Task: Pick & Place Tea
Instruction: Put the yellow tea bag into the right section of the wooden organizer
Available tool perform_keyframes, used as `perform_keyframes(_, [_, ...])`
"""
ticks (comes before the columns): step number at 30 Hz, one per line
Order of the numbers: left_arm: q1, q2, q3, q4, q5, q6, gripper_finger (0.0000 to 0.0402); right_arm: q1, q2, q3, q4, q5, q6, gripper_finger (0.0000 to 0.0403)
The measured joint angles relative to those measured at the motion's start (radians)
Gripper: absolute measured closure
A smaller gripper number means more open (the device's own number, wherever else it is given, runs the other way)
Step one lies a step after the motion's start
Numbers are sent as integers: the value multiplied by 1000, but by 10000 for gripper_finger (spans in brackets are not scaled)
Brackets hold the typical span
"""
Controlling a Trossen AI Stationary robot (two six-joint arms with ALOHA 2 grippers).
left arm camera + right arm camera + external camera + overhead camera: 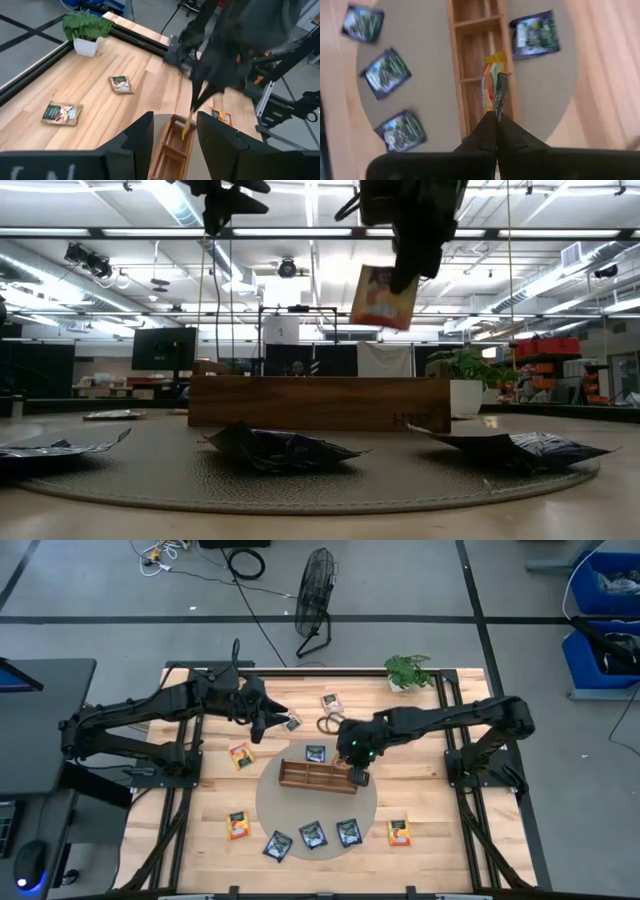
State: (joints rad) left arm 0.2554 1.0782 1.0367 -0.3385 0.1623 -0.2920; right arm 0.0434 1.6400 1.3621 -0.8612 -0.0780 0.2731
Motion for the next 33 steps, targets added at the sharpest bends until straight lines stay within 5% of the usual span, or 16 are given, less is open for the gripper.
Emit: perform_keyframes(33, [0,1,0,12,-11,16,248,-12,161,-1,-36,18,-141,403])
